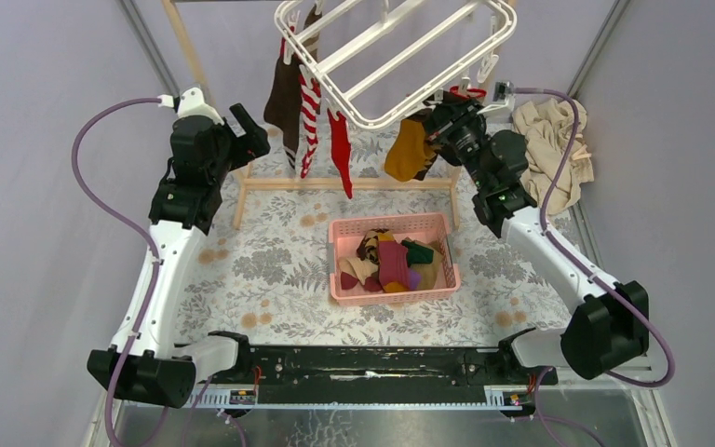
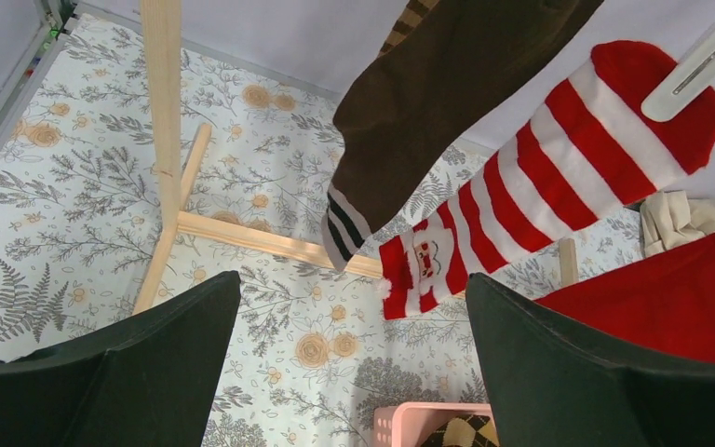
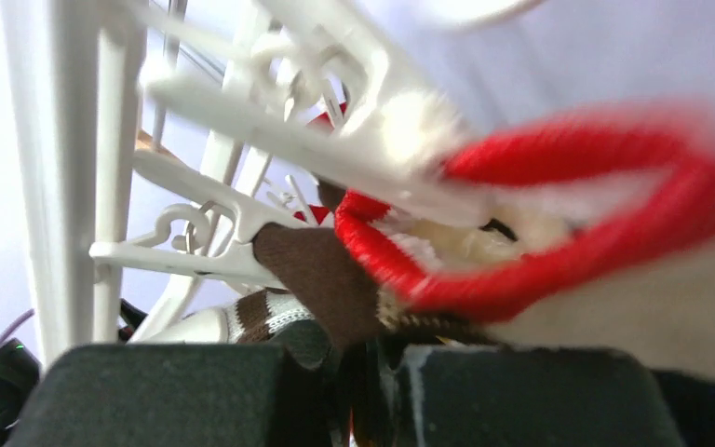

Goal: Remove the socks clipped to the hanger
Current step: Adjust the hanger on the clothesline.

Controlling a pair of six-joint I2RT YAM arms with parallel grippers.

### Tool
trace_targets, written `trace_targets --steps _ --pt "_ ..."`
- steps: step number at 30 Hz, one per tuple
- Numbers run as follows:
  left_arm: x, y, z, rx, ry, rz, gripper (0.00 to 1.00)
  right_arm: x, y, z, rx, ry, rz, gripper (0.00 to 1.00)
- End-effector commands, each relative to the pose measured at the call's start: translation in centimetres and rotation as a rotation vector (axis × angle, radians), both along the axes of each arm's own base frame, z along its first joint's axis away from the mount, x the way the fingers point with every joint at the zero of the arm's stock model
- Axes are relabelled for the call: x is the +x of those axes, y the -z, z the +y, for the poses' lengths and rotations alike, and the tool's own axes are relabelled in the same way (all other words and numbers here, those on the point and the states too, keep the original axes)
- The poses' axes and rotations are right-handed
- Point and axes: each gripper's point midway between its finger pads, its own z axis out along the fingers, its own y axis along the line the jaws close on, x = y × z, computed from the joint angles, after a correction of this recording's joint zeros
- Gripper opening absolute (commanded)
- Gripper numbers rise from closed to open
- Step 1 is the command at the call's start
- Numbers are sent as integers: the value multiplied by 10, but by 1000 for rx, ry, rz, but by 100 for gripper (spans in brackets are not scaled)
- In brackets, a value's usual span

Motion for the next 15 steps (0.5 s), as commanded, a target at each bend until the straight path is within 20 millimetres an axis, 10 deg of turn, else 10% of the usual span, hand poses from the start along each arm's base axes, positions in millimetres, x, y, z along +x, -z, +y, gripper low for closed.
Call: trace_targets --steps 1,15 --pt "-5 -25 6 12 -11 -63 99 -9 -24 5 109 -196 -40 8" --pt "-2 -26 7 26 -14 -60 99 21 -30 53 41 -424 31 7"
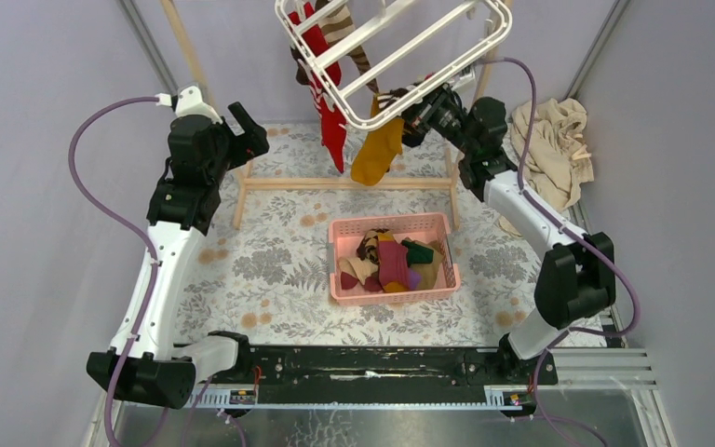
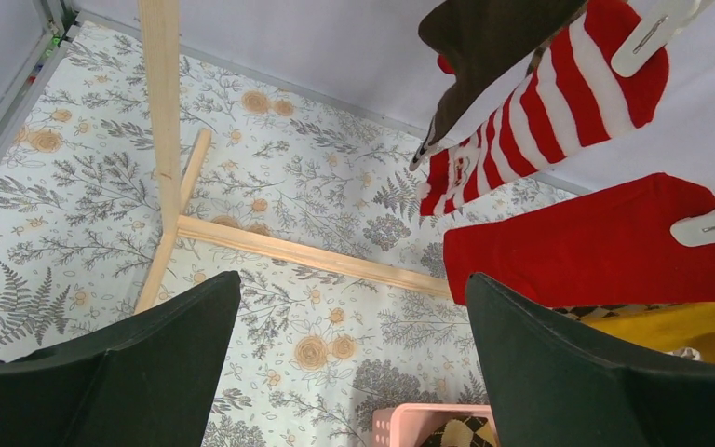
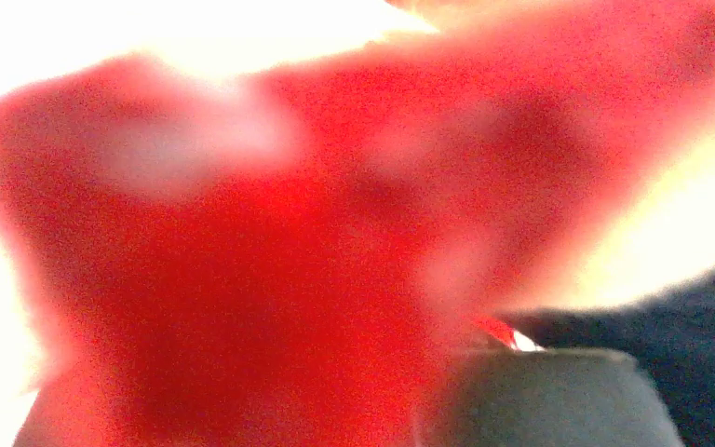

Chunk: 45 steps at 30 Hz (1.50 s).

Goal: Remove the socks clipped to the hanger
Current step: Adjust the hanger on the clothesline.

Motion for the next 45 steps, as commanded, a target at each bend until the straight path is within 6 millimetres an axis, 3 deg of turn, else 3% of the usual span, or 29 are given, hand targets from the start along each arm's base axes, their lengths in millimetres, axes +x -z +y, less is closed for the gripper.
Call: trace_targets --steps 1,7,15,26,36,45 --pt "0 -20 7 26 -13 -48 99 -2 -51 9 -15 -65 -91 7" --pt "2 -16 6 27 -11 -43 99 8 -53 24 -91 -83 -82 6" --pt "2 -13 8 34 -17 -40 99 11 -38 47 -136 -139 -44 6" --pt "-2 -16 9 38 -18 -46 99 -5 -21 87 -204 -223 -36 6" --pt "-5 -16 11 46 -24 -46 99 -4 -30 110 -225 -286 -49 5" --pt "-5 -16 11 49 -26 -45 99 -22 -27 136 -253 -378 -71 5"
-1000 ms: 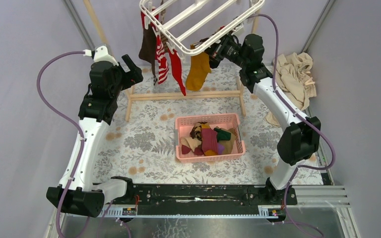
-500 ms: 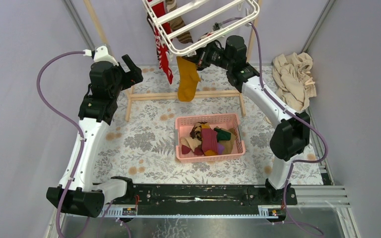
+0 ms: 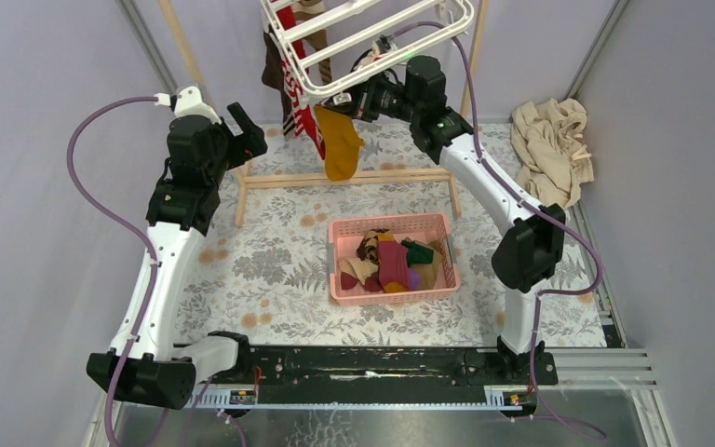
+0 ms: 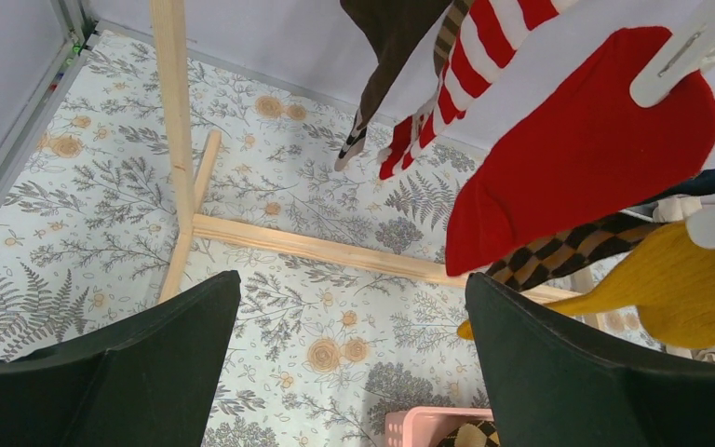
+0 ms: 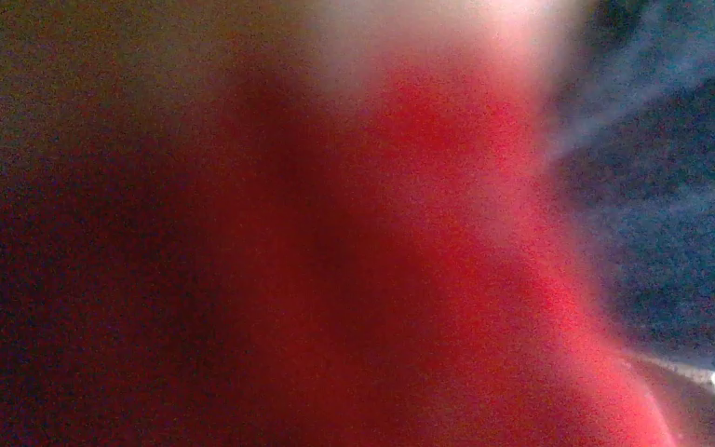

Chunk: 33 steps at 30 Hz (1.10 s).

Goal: Remove the socks clipped to the hanger
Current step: Adjust the hanger on the clothesline.

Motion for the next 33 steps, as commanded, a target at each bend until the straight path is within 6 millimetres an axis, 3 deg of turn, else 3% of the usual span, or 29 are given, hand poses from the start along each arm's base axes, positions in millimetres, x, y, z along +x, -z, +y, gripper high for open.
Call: trace_targets --steps 1,9,12,20,29,33 --pt "-5 -16 6 20 -12 -46 99 -27 -26 20 14 -111 -88 5" --pt "-5 -17 6 21 -13 -48 99 -41 -28 44 -3 -174 -112 5" --pt "-6 -17 6 23 -14 -45 99 -41 -18 39 -32 -149 -82 5" --pt "-9 -21 8 28 -15 -52 99 -5 -13 -31 76 74 -34 4" --pt "-10 -26 7 23 -12 -60 99 17 -31 -69 137 147 -38 3" --pt "-11 -27 7 28 -13 -58 99 36 -34 -99 157 230 -37 3"
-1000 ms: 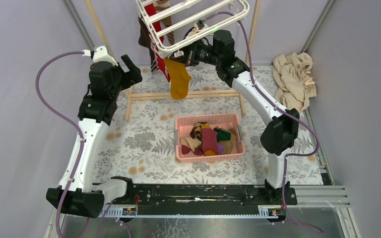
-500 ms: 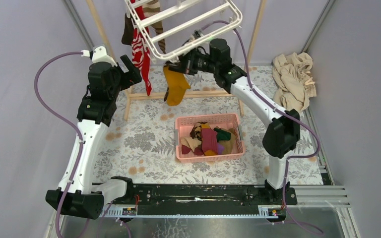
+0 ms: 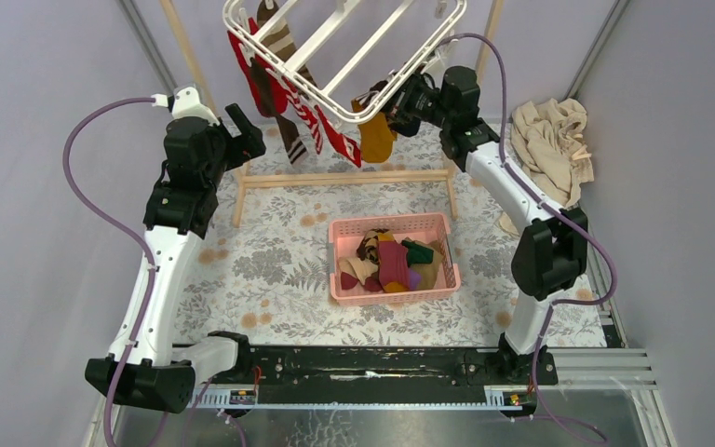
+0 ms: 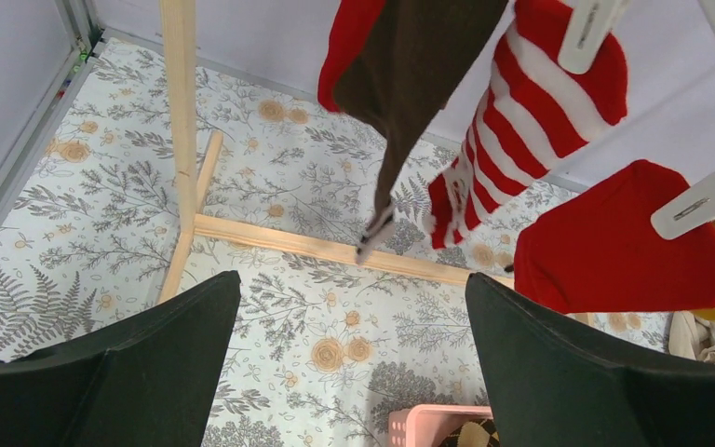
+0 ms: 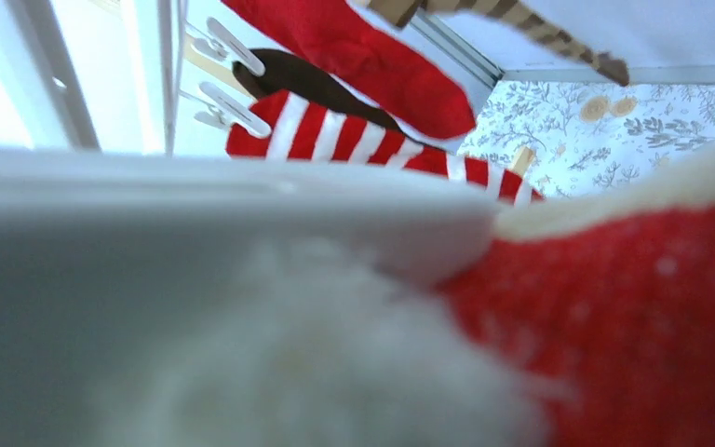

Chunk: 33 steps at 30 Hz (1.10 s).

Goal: Remove the socks clipped to the hanger
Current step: Adjust the hanger on the clothesline.

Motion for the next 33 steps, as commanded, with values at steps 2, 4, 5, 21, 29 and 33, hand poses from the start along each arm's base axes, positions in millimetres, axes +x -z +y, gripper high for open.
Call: trace_targets --steps 2,4,5,21,29,33 --pt "-6 -23 6 20 -15 -48 99 13 -58 -46 88 124 -121 3" --pt "-6 -23 7 22 -16 -48 99 21 -61 -61 97 171 -123 2" --pt "-6 -24 7 22 -16 -49 99 25 -62 -69 101 193 -122 2" --pt "-5 -23 8 29 -20 -46 99 71 -31 -72 44 168 -29 3" --pt "-3 -19 7 28 -18 -40 99 62 -9 -53 -23 -19 5 6" --pt "-1 -16 6 23 -15 -35 99 51 -1 -47 -19 -102 17 6"
